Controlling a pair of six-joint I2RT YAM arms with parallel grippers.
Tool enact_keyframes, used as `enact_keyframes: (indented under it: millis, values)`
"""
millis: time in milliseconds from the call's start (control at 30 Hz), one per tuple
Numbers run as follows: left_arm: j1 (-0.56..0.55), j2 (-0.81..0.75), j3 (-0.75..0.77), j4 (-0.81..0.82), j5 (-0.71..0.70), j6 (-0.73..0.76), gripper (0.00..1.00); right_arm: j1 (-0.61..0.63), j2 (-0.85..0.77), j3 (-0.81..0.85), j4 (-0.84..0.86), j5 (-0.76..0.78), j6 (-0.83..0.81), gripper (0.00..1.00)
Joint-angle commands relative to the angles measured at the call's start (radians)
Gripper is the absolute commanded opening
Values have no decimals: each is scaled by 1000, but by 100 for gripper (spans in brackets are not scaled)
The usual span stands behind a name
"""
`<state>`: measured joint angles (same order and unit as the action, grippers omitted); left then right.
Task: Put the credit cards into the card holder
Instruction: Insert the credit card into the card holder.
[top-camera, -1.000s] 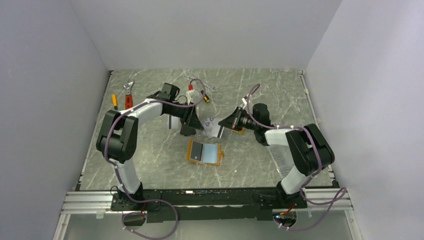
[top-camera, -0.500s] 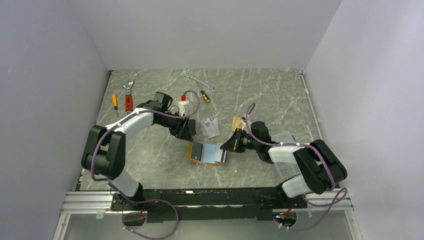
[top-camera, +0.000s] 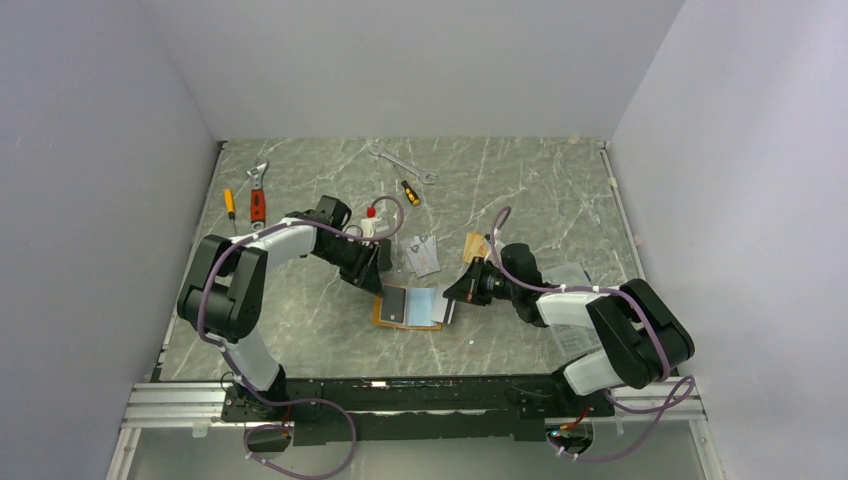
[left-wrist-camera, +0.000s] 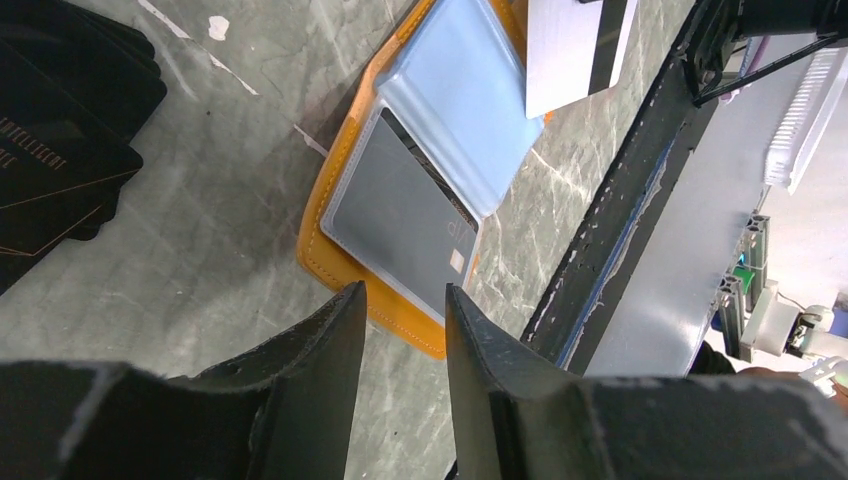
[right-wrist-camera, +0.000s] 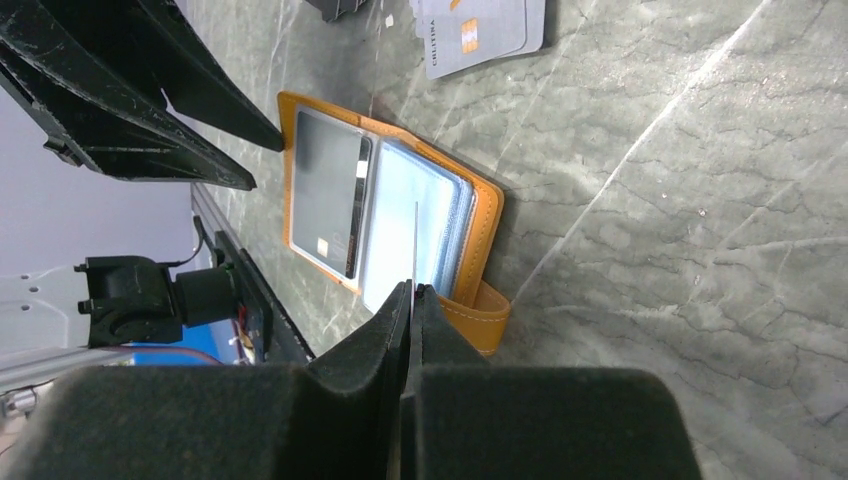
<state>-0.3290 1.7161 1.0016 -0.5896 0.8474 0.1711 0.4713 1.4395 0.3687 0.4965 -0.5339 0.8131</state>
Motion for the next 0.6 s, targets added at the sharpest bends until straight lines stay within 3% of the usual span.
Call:
enact_keyframes:
  millis: [0, 567]
  values:
    - [-17, -4, 5, -1, -10, 9, 39, 3, -23, 14, 6, 25, -37, 0]
    - [-30, -3, 22, -3, -18, 10, 34, -24, -86, -4, -24, 22, -43, 0]
